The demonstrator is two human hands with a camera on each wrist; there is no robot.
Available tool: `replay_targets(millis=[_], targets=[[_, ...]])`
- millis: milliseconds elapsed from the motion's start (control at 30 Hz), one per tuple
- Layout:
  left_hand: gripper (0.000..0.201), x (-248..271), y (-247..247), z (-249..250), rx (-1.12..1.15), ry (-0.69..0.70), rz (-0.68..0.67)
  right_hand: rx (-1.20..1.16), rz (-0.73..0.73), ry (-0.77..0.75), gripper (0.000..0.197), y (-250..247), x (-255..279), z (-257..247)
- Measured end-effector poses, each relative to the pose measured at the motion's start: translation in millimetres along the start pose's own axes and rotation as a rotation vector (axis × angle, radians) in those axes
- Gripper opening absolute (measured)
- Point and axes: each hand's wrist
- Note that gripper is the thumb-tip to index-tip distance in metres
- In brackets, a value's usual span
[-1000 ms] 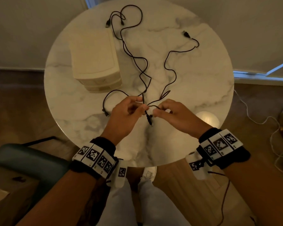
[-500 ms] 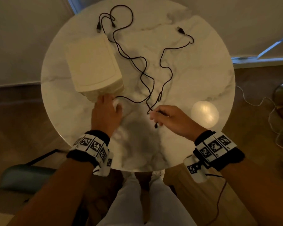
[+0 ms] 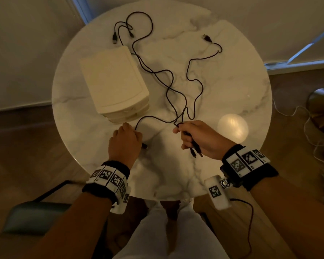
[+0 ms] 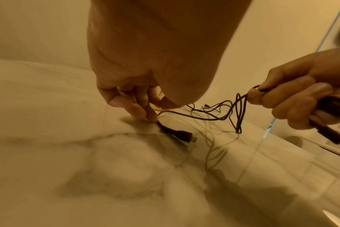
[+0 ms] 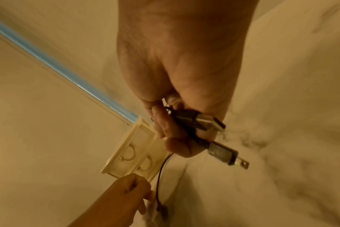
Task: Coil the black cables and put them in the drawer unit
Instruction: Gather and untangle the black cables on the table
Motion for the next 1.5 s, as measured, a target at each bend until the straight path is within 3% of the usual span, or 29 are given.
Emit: replay_targets(millis=[167, 333, 467, 600, 767, 867, 933, 1066, 1166, 1233, 1300, 1366, 1433, 1500], targets=[[0.024, -2.8, -2.1, -2.6, 0.068, -0.073, -0.083, -0.064, 0.039, 0.066, 0.027, 8.8, -2.6, 6.8], [0.029, -1.0, -10.8, 1.9, 0.025, -0.083, -0.174, -0.101, 0.045, 0.068, 0.040, 10.2, 2.0, 13.7], [0.022, 16.8, -18.9, 12.7, 0.117, 0.002, -0.098, -0.080, 0.074, 0.051, 0.039, 12.5, 2.7, 20.1], [0.011, 39.8, -31.4, 33.7, 0.437, 0.110, -0.114, -0.105, 0.130, 0.011, 0.036, 23.8, -1.4, 24.3], [0.014, 71.5, -29.0, 53.7, 0.580, 0.349, -0.148, -0.108, 0.110, -0.040, 0.030, 25.9, -5.0, 18.3], [0.016, 79.1, -23.9, 52.5, 0.629, 0.329, -0.144, -0.072, 0.110, -0.097, 0.031, 19.7, -1.7, 12.2], [0.015, 77.0, -20.7, 48.6, 0.637, 0.325, -0.069, -0.055, 0.106, -0.114, 0.037, 12.1, 3.6, 8.6], [0.050, 54.6, -19.1, 48.7, 0.485, 0.392, 0.061, -0.046, 0.000, -0.147, 0.043, -4.0, 26.0, 1.6], [0.078, 35.7, -32.1, 71.3, 0.354, 0.584, 0.082, 0.132, -0.104, -0.123, 0.043, -12.6, 49.0, -6.3], [0.083, 26.4, -40.5, 91.2, 0.310, 0.722, 0.058, 0.207, -0.192, -0.072, 0.042, -18.7, 64.0, -13.0], [0.070, 18.3, -43.8, 110.1, 0.271, 0.843, 0.039, 0.323, -0.242, -0.029, 0.042, -26.4, 77.7, -23.8], [0.045, 12.2, -41.8, 126.9, 0.218, 0.931, 0.046, 0.422, -0.261, -0.005, 0.044, -38.9, 90.6, -37.8], [0.022, 7.7, -37.6, 140.3, 0.196, 0.973, 0.067, 0.448, -0.267, -0.017, 0.046, -58.1, 100.4, -52.6], [0.019, 4.9, -34.2, 151.0, 0.202, 0.962, 0.123, 0.407, -0.232, -0.064, 0.048, -81.3, 106.5, -65.6]])
Point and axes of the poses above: each hand's wrist, its own x-axis away from the middle knuckle, its own y-axis out of the palm, z = x × y, and after that the axes turned 10 degrees about -x, right-handed
